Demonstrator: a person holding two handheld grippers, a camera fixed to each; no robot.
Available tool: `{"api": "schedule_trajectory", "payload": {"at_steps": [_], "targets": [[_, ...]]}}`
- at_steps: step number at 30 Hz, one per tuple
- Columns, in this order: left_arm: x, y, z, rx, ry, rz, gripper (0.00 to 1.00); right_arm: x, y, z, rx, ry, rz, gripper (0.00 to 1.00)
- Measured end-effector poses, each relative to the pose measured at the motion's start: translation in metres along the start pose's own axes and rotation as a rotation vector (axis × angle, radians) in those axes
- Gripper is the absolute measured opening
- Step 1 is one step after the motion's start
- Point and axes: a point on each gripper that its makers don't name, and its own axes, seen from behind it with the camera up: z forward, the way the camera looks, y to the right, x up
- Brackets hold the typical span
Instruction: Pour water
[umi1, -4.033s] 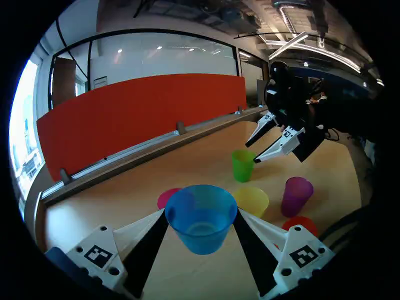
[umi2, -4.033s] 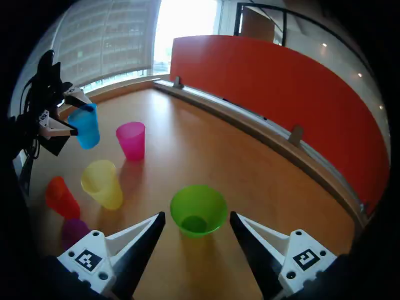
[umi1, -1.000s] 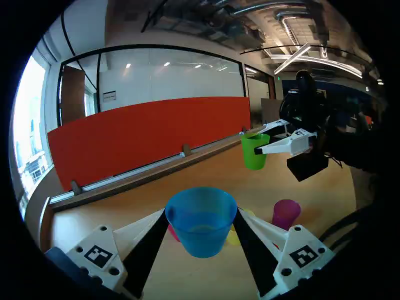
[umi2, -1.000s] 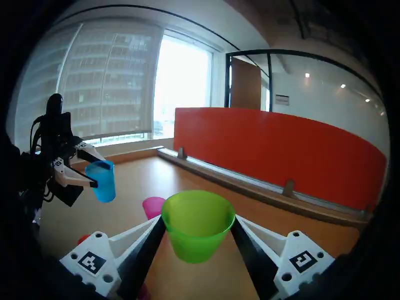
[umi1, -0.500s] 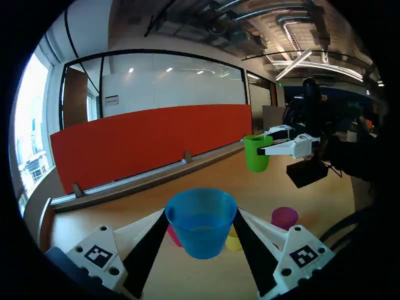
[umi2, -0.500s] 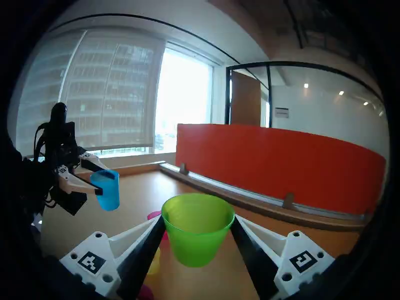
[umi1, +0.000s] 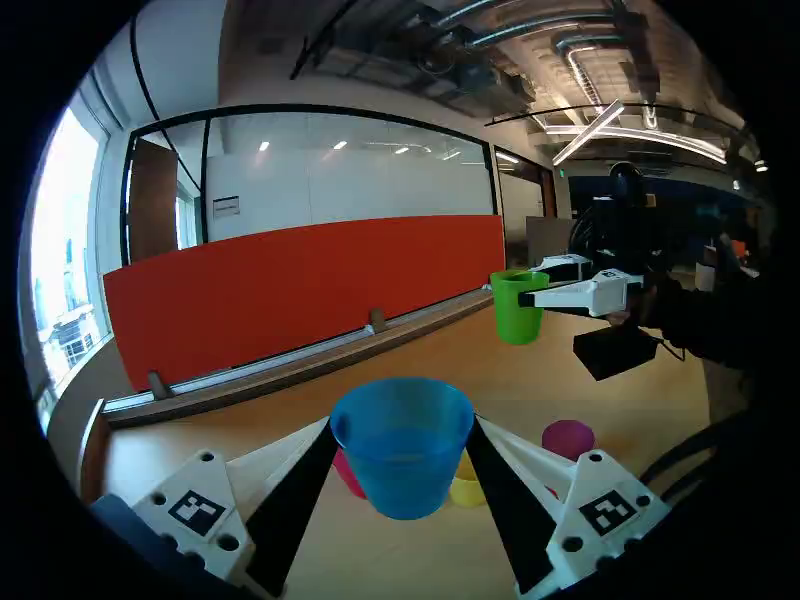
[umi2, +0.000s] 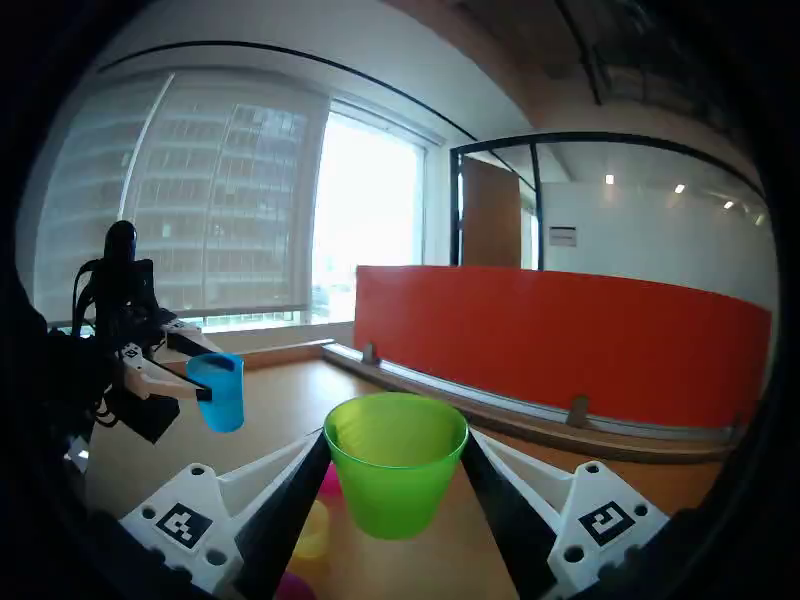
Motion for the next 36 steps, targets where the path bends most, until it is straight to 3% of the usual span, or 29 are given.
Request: {"api": "schedule_trajectory", "payload": {"at_steps": [15, 36], "targets": [[0.007, -0.003, -0.002, 0.012, 0.032, -0.019, 0.87, 0.01, -0.001, -0.006, 0.003, 0.021, -0.005, 0.92], [0.027, 0.005, -0.005, 0.001, 0.114, -0.052, 0.87, 0.014, -0.014, -0.006, 0.027, 0.023, -0.033, 0.92]]}}
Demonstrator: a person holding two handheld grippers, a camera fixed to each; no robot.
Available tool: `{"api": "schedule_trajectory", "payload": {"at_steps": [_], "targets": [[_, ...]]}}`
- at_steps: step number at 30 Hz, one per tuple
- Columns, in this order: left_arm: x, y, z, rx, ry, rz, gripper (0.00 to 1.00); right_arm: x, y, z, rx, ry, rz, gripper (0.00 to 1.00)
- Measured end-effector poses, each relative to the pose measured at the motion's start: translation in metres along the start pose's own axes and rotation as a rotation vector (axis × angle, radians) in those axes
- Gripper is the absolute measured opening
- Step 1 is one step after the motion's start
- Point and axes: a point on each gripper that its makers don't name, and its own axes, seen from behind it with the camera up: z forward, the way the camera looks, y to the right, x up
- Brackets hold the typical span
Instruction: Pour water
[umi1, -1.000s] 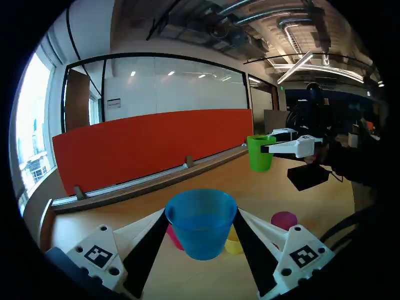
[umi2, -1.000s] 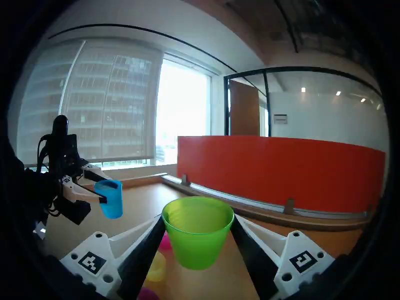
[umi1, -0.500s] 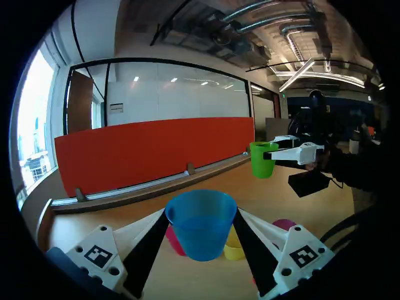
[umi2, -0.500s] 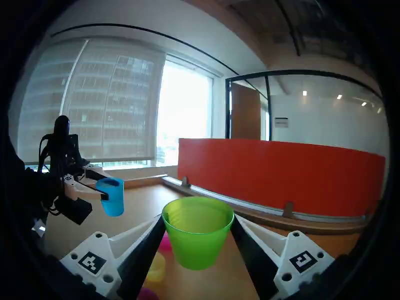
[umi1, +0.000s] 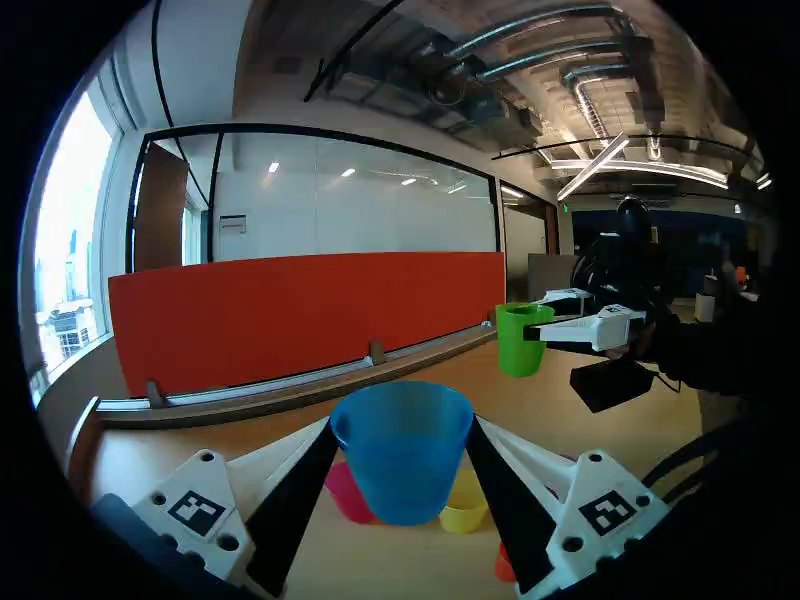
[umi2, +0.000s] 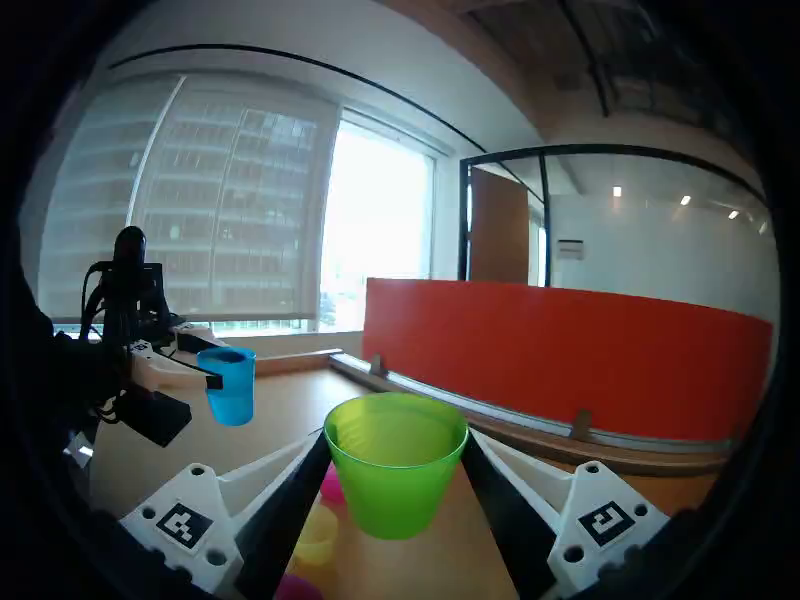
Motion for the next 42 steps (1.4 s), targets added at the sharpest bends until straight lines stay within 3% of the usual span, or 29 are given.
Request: {"api": "schedule_trajectory", "payload": {"at_steps": [42], "targets": [[0.016, 0.0, -0.004, -0.004, -0.009, 0.09, 0.87, -0.008, -0.036, -0.001, 0.101, -0.074, -0.047, 0.92]]}}
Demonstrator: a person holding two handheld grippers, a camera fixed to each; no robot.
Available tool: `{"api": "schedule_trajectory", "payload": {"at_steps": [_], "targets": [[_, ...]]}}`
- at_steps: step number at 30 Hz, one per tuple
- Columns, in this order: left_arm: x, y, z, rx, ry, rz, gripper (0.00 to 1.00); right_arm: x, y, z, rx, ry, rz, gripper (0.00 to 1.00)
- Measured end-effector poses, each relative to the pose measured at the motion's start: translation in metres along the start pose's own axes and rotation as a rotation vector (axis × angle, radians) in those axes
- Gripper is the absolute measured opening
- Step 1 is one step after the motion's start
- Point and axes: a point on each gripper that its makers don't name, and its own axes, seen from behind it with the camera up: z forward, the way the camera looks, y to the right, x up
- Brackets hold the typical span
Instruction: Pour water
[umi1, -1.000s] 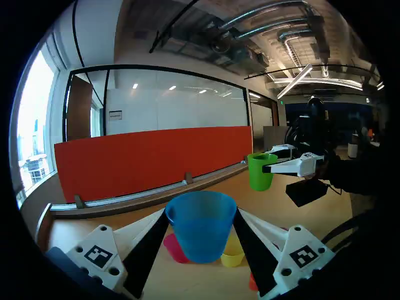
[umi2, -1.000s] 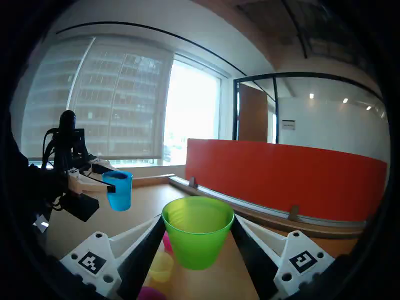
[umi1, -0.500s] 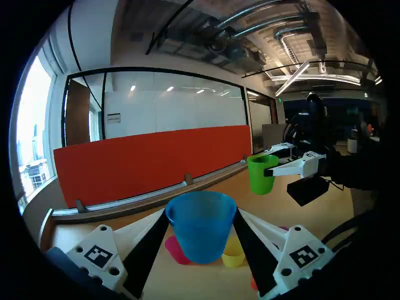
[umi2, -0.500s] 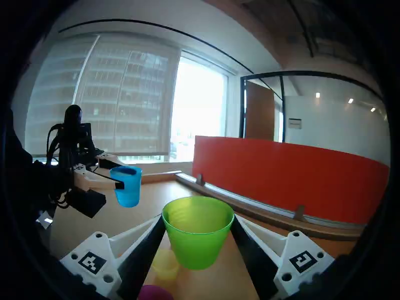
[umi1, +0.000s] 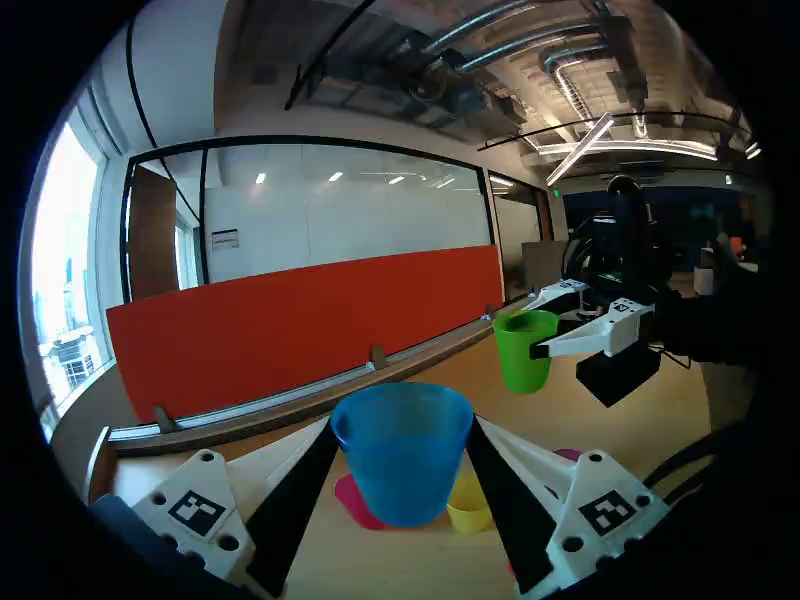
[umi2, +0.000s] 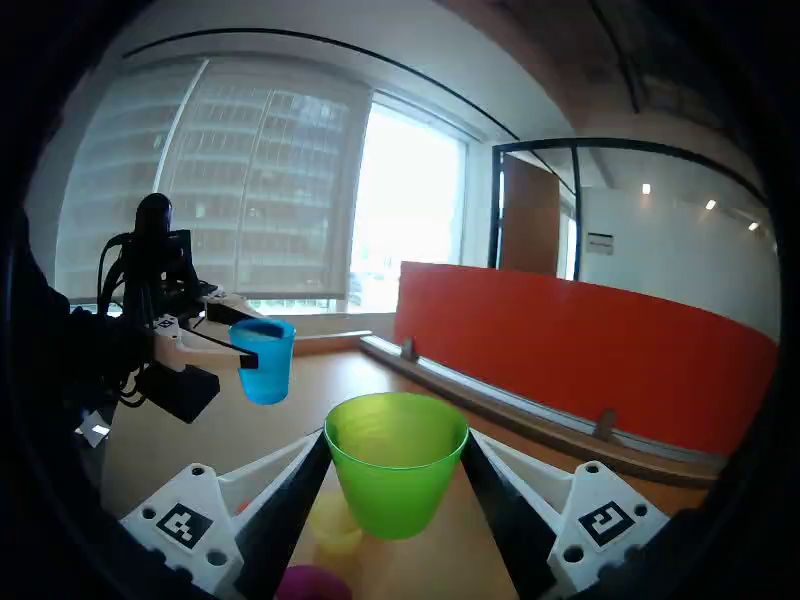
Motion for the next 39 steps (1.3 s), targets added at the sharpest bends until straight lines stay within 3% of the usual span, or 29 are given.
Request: {"api": "schedule_trajectory", "payload": {"at_steps": [39], "targets": [[0.026, -0.002, 0.01, 0.003, 0.009, 0.144, 0.87, -0.009, -0.034, 0.008, 0.109, -0.048, 0.008, 0.92]]}}
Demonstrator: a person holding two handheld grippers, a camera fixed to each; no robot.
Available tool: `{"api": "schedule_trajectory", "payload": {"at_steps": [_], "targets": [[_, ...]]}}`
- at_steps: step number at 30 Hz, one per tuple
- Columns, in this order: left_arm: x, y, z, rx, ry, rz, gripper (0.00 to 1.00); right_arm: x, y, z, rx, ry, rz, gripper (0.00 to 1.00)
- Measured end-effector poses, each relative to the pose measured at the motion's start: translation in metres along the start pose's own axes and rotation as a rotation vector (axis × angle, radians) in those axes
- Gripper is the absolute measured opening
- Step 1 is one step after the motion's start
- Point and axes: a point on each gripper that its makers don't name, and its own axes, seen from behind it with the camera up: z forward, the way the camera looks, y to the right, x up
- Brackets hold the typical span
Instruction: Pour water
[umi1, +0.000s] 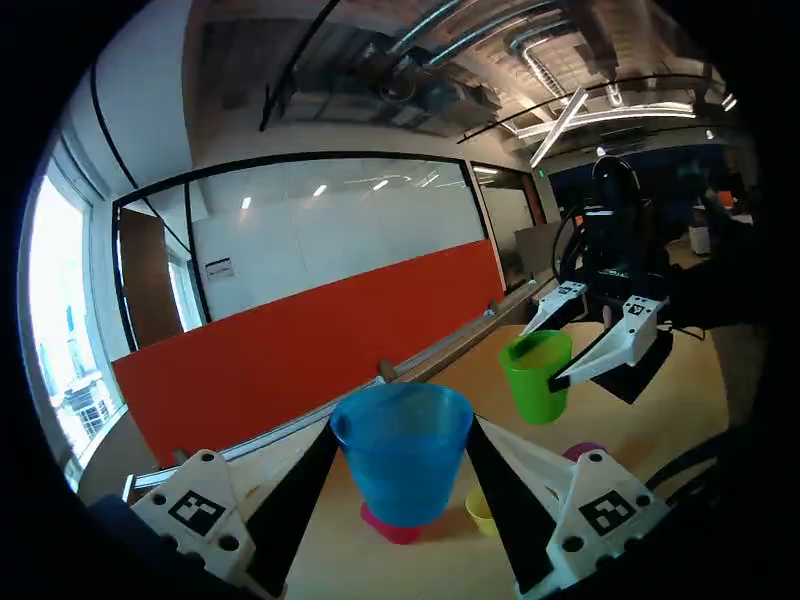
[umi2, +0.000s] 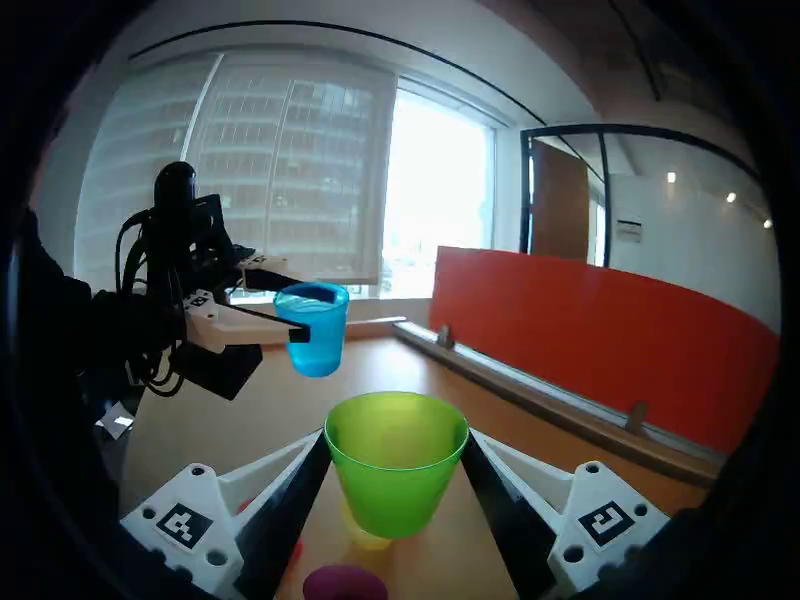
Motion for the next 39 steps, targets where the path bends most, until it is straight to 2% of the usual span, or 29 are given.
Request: {"api": "schedule_trajectory", "payload": {"at_steps": [12, 39], "targets": [[0.003, -0.005, 0.003, 0.009, 0.0, 0.037, 0.87, -0.009, -0.013, 0.003, 0.036, -0.034, -0.009, 0.92], [0.018, -0.001, 0.007, -0.002, 0.012, 0.156, 0.87, -0.006, -0.037, 0.01, 0.097, -0.03, -0.006, 0.92]]}}
